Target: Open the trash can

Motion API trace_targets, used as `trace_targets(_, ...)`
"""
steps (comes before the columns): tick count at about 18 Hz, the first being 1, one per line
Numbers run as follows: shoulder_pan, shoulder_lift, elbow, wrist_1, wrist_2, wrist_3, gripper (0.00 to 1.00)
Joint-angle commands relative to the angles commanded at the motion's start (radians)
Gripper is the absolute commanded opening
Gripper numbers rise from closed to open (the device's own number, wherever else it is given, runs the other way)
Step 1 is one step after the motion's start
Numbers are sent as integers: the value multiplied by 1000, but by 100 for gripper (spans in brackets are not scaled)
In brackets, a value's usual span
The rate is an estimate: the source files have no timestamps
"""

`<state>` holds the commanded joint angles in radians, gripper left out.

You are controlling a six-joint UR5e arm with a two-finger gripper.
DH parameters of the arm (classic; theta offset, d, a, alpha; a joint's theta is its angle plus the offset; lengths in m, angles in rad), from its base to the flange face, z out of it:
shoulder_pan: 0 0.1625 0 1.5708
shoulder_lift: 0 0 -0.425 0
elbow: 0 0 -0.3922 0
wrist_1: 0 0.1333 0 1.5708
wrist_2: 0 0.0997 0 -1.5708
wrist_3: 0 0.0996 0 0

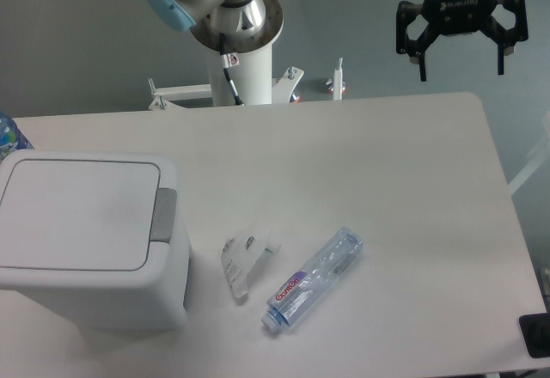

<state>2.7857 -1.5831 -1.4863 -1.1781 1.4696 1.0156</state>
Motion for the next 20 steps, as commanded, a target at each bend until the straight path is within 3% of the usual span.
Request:
trace_targets(3,-14,2,-8,5,-6,-95,100)
trace_targets(8,-66,-14,-3,34,-86,-388,100)
trace_targets(13,-195,-49,1,66,-89,-658,100)
trace_targets(18,-313,-93,3,92,-92,-778,100)
trace_targets(20,-340,-101,6,92,-150,-827,100)
